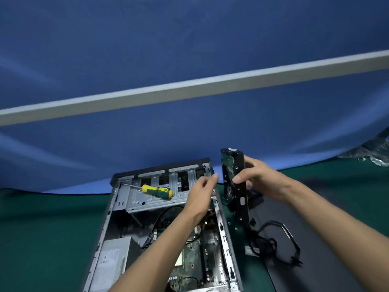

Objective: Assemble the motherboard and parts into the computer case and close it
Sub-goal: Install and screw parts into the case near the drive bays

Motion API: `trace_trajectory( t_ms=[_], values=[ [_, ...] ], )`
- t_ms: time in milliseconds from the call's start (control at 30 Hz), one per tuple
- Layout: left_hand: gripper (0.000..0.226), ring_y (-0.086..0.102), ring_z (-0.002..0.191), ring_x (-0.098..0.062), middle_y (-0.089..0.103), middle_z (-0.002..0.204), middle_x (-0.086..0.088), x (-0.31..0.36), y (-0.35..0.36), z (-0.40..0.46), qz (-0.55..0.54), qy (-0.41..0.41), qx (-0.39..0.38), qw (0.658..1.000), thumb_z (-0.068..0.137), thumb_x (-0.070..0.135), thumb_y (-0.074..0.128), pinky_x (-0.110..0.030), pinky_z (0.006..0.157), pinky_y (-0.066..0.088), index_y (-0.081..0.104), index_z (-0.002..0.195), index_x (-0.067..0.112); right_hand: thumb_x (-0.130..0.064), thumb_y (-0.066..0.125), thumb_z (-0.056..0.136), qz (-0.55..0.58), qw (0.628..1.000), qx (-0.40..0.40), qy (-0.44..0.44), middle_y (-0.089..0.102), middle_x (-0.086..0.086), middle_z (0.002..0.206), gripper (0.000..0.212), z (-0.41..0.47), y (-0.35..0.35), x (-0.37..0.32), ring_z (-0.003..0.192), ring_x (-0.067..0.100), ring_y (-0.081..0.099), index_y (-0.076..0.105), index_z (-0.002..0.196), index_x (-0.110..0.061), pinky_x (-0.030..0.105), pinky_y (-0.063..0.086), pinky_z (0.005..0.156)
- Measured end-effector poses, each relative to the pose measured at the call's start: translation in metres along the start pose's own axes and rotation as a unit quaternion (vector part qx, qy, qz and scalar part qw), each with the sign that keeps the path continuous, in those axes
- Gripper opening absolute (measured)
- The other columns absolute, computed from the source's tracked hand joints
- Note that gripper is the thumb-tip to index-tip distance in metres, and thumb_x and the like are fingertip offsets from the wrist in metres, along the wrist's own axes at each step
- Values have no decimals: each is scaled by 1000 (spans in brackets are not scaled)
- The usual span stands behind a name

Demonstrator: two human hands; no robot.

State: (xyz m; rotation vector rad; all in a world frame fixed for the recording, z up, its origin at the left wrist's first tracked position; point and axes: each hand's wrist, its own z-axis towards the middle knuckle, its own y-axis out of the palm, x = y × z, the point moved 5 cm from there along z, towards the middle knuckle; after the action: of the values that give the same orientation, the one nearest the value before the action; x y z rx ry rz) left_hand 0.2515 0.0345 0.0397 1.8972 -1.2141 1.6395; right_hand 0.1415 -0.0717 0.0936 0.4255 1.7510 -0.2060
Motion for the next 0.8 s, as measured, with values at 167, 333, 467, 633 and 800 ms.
trace_trajectory(
  t_ms=[167, 333, 467, 633, 800],
  values=[
    [55, 70, 83, -19, 74, 89, -4, 23, -36, -23, -39, -1, -17, 999, 87, 59, 50, -34, 81, 53, 71, 92, 9, -10, 75, 36, 241, 959, -151, 17, 68, 17, 86, 70, 5, 46, -12, 74, 30, 66, 67, 104, 0, 37, 55, 70],
    [45, 58, 60, -19, 64, 63, -6, 33, -80, -42, -16, 41, 122, 992, 87, 47, 60, -31, 60, 46, 61, 63, 9, -12, 79, 41, 304, 942, -141, 8, 63, 22, 115, 84, 11, 67, -13, 98, 35, 61, 60, 122, 2, 44, 52, 85],
    [55, 47, 54, -17, 60, 59, -15, 45, -114, -52, 129, 59, 116, 983, 82, 50, 65, -30, 56, 33, 64, 65, -2, -39, 78, 62, 176, 980, -84, 38, 68, 8, 101, 52, 16, 66, -11, 90, 25, 66, 71, 106, -12, 39, 54, 74],
    [43, 48, 49, -17, 56, 59, -6, 53, -129, -64, 215, -45, 26, 975, 73, 51, 74, -22, 49, 38, 68, 71, 9, -39, 73, 69, 7, 994, -34, 101, 73, 11, 81, 39, 22, 86, -1, 64, 20, 70, 70, 88, -5, 25, 53, 53],
    [51, 67, 71, -21, 68, 89, -9, 33, -144, -75, -265, -123, 24, 956, 88, 50, 53, -32, 60, 55, 60, 110, 5, -27, 66, 87, 249, 959, 78, 107, 73, 17, 84, 28, 28, 98, 28, 64, 25, 72, 66, 100, -2, 29, 54, 47]
  ],
)
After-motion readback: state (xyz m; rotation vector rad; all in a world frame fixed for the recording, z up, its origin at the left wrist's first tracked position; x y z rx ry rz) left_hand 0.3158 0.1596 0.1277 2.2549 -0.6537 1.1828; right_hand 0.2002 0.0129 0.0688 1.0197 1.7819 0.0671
